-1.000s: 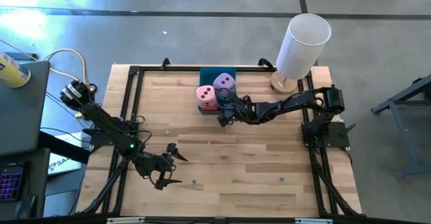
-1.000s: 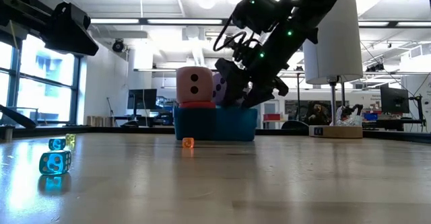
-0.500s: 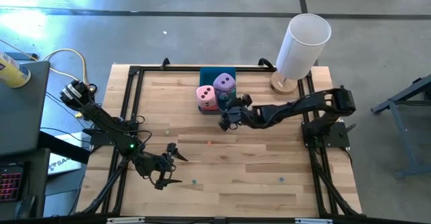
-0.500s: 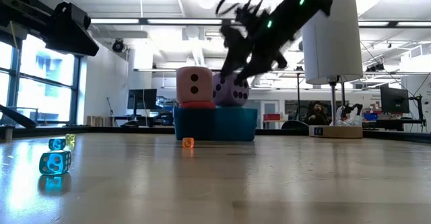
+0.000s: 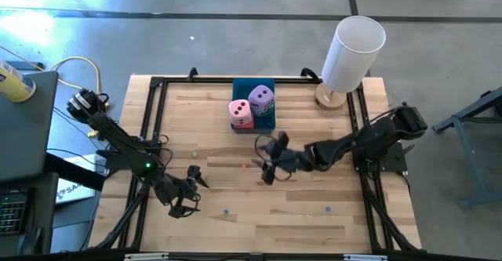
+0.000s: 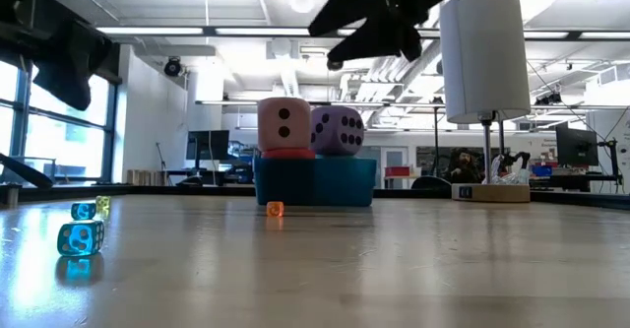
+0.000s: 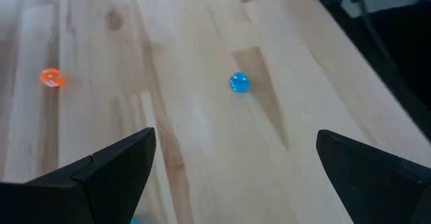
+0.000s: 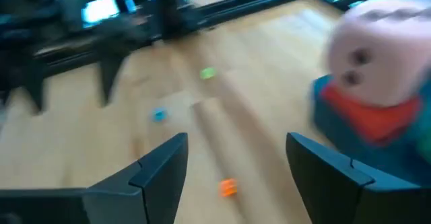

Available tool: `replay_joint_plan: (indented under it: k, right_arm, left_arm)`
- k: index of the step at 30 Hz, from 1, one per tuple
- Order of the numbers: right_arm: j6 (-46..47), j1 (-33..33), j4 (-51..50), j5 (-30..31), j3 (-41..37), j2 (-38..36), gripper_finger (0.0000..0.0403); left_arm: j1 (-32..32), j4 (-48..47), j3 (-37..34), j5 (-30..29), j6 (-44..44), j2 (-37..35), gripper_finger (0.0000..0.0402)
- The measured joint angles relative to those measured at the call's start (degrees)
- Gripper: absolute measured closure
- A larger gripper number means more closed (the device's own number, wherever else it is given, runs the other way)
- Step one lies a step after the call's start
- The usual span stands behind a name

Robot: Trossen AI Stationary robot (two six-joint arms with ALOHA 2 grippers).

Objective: Pick & Place Dice
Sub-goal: Put the green die into the blue bin

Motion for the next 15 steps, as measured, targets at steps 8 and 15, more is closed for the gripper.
replay_joint_plan:
  k: [8, 15]
  right_arm:
    - [-4.4, 5.4, 10.2, -1.6, 0.0, 3.8, 0.016]
    - [-4.0, 5.8, 13.8, -10.0, 0.0, 6.4, 0.016]
  left_arm:
    - [1.6, -11.7, 0.0, 0.1, -3.1, -4.2, 0.0004]
    - [8.2, -21.4, 0.0, 0.1, -16.9, -4.2, 0.0004]
